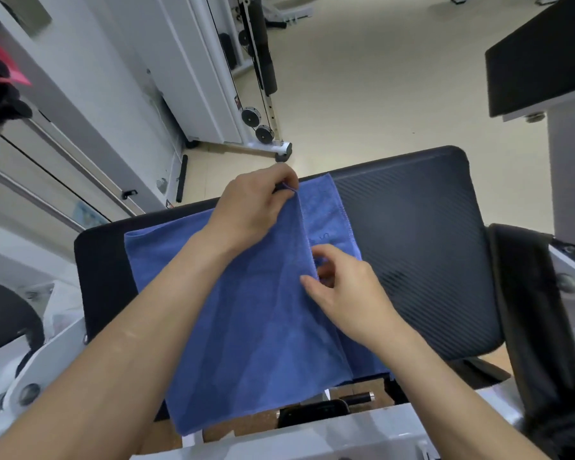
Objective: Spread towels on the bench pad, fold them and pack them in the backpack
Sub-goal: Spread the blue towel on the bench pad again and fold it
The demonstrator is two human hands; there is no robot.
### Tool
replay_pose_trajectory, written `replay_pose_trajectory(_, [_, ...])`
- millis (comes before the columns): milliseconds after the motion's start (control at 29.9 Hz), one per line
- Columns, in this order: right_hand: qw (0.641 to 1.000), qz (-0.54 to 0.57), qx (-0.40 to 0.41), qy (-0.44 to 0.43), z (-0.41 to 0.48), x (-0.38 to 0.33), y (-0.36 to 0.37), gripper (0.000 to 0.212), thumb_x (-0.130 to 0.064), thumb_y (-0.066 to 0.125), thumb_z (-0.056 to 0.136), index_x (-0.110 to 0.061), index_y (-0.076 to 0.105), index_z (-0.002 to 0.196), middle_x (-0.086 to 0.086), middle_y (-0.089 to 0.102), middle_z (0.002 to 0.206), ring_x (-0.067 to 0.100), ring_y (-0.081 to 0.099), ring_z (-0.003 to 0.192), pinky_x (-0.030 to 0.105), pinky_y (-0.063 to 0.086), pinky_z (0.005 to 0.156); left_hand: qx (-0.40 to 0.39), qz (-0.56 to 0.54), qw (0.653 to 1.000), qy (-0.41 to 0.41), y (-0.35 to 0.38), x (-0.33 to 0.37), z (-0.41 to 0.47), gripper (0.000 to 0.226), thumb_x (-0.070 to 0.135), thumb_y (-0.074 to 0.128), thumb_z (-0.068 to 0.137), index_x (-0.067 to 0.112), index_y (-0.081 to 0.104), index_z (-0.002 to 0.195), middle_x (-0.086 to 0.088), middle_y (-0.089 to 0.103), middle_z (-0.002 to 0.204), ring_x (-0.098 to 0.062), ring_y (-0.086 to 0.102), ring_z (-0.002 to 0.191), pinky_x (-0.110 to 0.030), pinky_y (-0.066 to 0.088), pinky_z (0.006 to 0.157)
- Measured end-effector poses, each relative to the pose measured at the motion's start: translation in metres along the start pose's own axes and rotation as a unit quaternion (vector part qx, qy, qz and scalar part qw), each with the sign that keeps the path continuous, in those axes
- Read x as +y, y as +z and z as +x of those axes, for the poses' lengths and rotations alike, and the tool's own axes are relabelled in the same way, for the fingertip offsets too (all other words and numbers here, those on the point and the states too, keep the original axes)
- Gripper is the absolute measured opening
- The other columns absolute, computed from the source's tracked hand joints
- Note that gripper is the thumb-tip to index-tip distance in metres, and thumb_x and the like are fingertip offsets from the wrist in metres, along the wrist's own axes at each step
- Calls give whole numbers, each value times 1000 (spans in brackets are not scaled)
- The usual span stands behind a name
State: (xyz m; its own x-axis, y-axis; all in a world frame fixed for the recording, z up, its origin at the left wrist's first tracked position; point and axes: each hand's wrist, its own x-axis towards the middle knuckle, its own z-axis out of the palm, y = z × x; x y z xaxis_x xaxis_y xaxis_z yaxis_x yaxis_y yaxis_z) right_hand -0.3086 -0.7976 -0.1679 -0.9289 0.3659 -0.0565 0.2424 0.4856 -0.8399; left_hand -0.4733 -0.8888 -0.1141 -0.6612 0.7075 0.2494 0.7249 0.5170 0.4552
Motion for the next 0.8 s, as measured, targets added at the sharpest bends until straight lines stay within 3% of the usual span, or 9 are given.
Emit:
replay_pose_trajectory(67, [997, -12, -72, 37, -18, 16, 3, 15, -33, 64, 85, -21, 67, 94, -5, 71, 82, 12, 64, 76, 39, 53, 75, 2, -31, 999, -15, 0, 0, -2, 9, 14, 60, 92, 20, 65, 95, 13, 62, 80, -7, 57, 73, -23, 44, 75])
replay_pose_trajectory(167, [981, 48, -164, 96, -42, 32, 6, 40, -46, 60, 77, -8, 67, 87, 10, 72, 85, 19, 62, 70, 47, 56, 75, 20, -60, 997, -47, 2, -2, -2, 8, 19, 67, 89, 26, 68, 87, 19, 61, 73, 8, 55, 64, -9, 40, 67])
replay_pose_trajectory(234, [974, 89, -188, 91, -54, 39, 6, 47, -50, 56, 76, -6, 66, 89, 10, 72, 86, 20, 60, 70, 44, 55, 75, 12, -73, 995, -69, 0, -2, -2, 7, 22, 69, 88, 27, 69, 83, 16, 63, 70, 2, 55, 52, -21, 48, 62])
replay_pose_trajectory(301, [972, 115, -190, 78, -63, 42, 1, 41, -44, 55, 79, -4, 62, 87, 6, 65, 77, 13, 52, 68, 39, 50, 69, -11, -73, 995, -69, -4, 2, -2, 8, 23, 67, 89, 28, 67, 83, 10, 66, 71, -11, 56, 44, -29, 51, 60])
replay_pose_trajectory(402, [981, 120, -122, 86, -72, 42, -6, 36, -38, 51, 76, -2, 52, 79, 10, 49, 67, 11, 41, 62, 44, 46, 61, -37, -51, 997, -41, -11, 15, 4, 13, 22, 64, 91, 31, 64, 83, 8, 66, 70, -14, 59, 46, -28, 50, 62])
replay_pose_trajectory(502, [990, 81, -3, 112, -76, 46, -7, 31, -28, 55, 82, -4, 41, 68, 4, 35, 57, 9, 30, 53, 35, 32, 52, -50, -1, 999, 9, -5, 27, 19, 9, 24, 61, 92, 28, 69, 88, 14, 63, 66, -7, 59, 56, -32, 51, 68])
replay_pose_trajectory(569, [988, 47, 51, 139, -78, 52, -4, 35, -26, 56, 87, -8, 37, 65, -2, 37, 51, 12, 30, 50, 29, 27, 50, -80, 39, 995, 35, 7, 31, 28, 12, 25, 60, 93, 25, 72, 95, 12, 68, 77, -13, 61, 71, -35, 50, 77])
replay_pose_trajectory(669, [986, -15, 56, 157, -82, 60, 4, 35, -38, 51, 93, -19, 36, 67, -4, 47, 54, 18, 46, 57, 35, 37, 58, -109, 78, 990, 48, 26, 26, 36, 17, 27, 57, 94, 24, 73, 99, 7, 73, 91, -18, 63, 89, -36, 47, 81])
replay_pose_trajectory(803, [983, -43, 73, 163, -84, 67, 10, 29, -40, 46, 98, -25, 35, 77, -4, 53, 63, 26, 52, 67, 41, 46, 66, -96, 83, 991, 52, 34, 19, 40, 19, 33, 52, 93, 32, 68, 102, 11, 72, 93, -18, 63, 91, -41, 49, 80])
